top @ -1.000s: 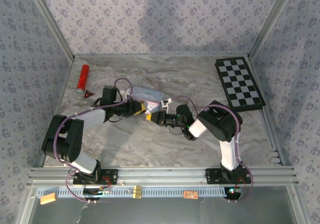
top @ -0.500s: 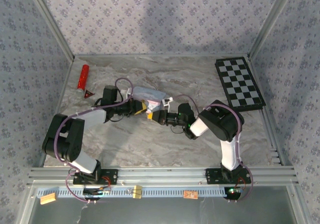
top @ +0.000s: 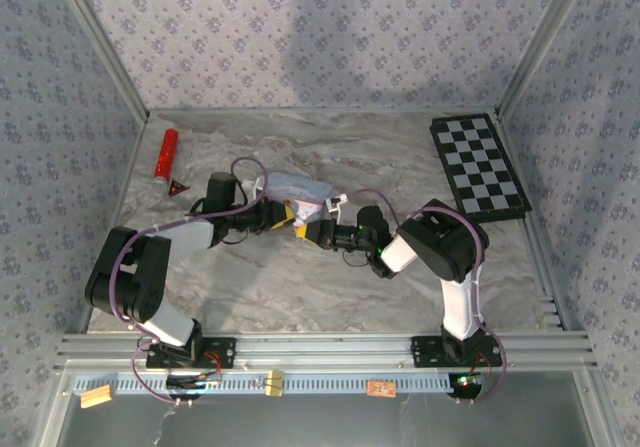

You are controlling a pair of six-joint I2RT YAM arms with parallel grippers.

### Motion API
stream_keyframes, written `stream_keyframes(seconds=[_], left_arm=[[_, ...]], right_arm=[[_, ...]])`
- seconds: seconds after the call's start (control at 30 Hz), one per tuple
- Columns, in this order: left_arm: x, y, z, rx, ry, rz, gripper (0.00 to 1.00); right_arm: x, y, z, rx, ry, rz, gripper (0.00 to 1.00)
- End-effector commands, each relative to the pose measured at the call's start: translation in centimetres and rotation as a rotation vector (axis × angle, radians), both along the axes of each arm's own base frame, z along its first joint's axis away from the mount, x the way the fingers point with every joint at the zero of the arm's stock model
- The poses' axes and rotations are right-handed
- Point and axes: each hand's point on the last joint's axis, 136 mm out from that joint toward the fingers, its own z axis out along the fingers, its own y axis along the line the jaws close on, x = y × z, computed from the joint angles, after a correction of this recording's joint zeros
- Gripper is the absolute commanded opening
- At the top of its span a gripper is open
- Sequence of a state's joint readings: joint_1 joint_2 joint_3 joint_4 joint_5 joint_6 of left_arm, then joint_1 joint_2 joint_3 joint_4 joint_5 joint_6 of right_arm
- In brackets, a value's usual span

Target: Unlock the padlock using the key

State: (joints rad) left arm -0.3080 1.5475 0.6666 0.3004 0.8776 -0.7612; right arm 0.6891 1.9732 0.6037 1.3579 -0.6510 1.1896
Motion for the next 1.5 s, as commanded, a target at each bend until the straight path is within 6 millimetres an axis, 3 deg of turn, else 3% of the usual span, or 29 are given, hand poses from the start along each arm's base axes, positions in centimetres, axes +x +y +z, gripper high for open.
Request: stream_keyframes(seconds=[0.0, 0.57, 1.47], left_arm=[[-1.9, -1.6, 1.6, -0.081, -0.019, -0.11, 0.0], [-1.1, -1.6, 2.4, -0.106, -0.053, -0.008, 0.0], [-0.8, -2.4, 2.9, -0.162, -0.077, 0.073, 0.0]], right_arm=[[2.0, -0.8, 2.6, 0.051, -0.049, -0.092, 0.0], [2.9, -1.5, 1.4, 0.034, -0.006, -0.187, 0.0], [3.2, -0.9, 1.6, 0.057, 0.041, -0.221, 0.0]])
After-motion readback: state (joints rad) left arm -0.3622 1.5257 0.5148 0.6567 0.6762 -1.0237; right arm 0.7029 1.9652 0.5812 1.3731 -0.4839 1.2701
